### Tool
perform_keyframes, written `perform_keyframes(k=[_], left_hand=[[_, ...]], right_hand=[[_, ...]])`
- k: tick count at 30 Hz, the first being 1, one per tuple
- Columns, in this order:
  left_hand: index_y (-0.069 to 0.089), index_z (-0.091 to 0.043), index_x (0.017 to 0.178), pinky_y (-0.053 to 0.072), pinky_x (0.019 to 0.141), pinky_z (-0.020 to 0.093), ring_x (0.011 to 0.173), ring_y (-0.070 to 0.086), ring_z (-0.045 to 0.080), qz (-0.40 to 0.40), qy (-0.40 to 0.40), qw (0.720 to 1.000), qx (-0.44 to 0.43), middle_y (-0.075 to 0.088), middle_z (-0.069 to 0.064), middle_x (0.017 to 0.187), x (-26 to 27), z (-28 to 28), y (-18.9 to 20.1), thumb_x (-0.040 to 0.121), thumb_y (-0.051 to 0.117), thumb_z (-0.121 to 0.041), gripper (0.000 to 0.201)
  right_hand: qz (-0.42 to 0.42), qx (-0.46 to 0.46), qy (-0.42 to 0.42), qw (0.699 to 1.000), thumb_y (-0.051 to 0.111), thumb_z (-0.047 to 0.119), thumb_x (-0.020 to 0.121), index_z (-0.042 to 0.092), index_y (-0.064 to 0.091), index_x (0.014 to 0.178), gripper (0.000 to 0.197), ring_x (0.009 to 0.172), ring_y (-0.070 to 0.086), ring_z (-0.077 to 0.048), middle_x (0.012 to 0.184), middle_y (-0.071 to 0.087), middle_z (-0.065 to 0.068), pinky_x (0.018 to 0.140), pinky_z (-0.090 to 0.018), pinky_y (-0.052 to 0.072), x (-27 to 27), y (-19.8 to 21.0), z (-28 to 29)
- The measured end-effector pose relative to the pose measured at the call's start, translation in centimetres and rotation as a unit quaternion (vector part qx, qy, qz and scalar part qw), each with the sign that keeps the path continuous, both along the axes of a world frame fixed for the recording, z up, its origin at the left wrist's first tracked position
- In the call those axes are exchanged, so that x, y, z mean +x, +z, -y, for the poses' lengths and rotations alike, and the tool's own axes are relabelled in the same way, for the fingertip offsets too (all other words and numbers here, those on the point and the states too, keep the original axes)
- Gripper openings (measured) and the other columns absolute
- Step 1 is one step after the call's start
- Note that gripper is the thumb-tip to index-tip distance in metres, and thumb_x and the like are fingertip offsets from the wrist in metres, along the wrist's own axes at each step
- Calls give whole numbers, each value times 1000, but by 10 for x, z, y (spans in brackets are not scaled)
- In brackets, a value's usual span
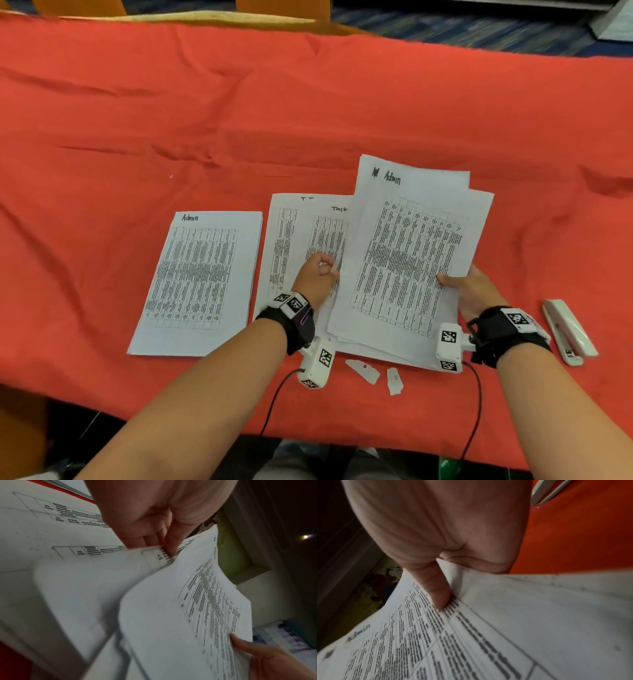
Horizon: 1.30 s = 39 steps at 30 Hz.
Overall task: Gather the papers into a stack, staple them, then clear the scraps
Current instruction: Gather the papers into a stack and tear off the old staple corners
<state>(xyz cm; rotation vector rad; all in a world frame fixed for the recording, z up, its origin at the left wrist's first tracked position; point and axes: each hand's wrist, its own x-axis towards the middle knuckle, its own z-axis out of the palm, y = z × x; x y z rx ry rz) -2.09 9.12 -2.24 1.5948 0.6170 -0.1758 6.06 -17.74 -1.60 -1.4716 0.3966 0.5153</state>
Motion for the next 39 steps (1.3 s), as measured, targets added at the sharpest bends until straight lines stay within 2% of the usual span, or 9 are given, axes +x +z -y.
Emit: perform_keyframes(k=[4, 8, 13, 16, 20, 25, 32, 35, 39], left_hand=[[57, -20, 88, 49, 68, 21, 90, 60, 18, -3, -33, 993, 110, 62, 2, 105, 1, -4, -11, 90, 55, -5, 15], [56, -17, 110, 47, 95, 39, 117, 48, 28, -109, 23, 935, 336, 47, 10, 127, 4, -25, -25, 86, 64, -21, 26], [31, -5, 137, 40, 102, 41, 127, 40, 31, -211, 21, 918, 336, 41, 16, 136, 11, -40, -38, 79, 72, -28, 75], [40, -5, 130, 47, 96, 42, 115, 55, 30, -232, -12, 909, 345, 55, 13, 126, 16, -43, -39, 84, 64, -22, 55], [58, -5, 114, 53, 86, 38, 103, 63, 30, -212, -33, 914, 343, 63, 13, 114, 16, -50, -37, 90, 49, -16, 28], [46, -2, 127, 41, 102, 40, 122, 42, 31, -235, 57, 886, 395, 41, 17, 133, 19, -62, -31, 91, 47, -14, 38], [40, -3, 129, 38, 106, 40, 126, 36, 31, -275, 13, 875, 399, 35, 18, 137, 28, -59, -35, 82, 64, -21, 56], [47, -8, 124, 35, 107, 40, 124, 39, 31, -286, -4, 866, 410, 40, 16, 133, 31, -63, -29, 79, 65, -19, 50], [50, -4, 113, 47, 79, 36, 93, 53, 30, -174, -1, 912, 372, 50, 17, 117, 29, -68, -25, 86, 50, -3, 27]], right_hand=[[14, -64, -53, 996, 55, -13, 87, -2, 57, 127, 42, 105, 63, -36, 122, 62, -21, 98, -54, 47, 1, 0, 13], [23, -77, -74, 994, 59, -8, 86, 5, 61, 122, 38, 98, 66, -30, 107, 68, -11, 90, -49, 52, -2, 4, 32], [15, -46, -99, 994, 57, -9, 87, 12, 64, 105, 28, 81, 70, -21, 97, 70, -4, 68, -35, 54, -3, 5, 44], [10, -40, -105, 994, 57, -8, 87, 17, 65, 98, 28, 77, 74, -18, 92, 73, -2, 67, -35, 55, -3, 1, 47], [9, -27, -98, 995, 56, -9, 87, 11, 64, 111, 33, 81, 73, -19, 97, 73, -3, 78, -40, 53, -1, -1, 44], [3, -4, -105, 994, 55, -10, 87, 6, 57, 126, 42, 84, 73, -22, 95, 75, -3, 69, -38, 60, 2, 2, 38], [-3, 4, -97, 995, 56, -10, 86, 9, 62, 115, 34, 81, 74, -20, 105, 70, -7, 57, -31, 60, 7, 3, 26], [-2, 4, -94, 996, 56, -10, 86, 9, 61, 115, 35, 92, 70, -24, 108, 69, -9, 65, -36, 59, 9, 5, 23], [-11, 14, -97, 995, 55, -11, 87, 7, 60, 117, 36, 95, 68, -26, 111, 68, -11, 62, -35, 60, 10, 6, 22]])
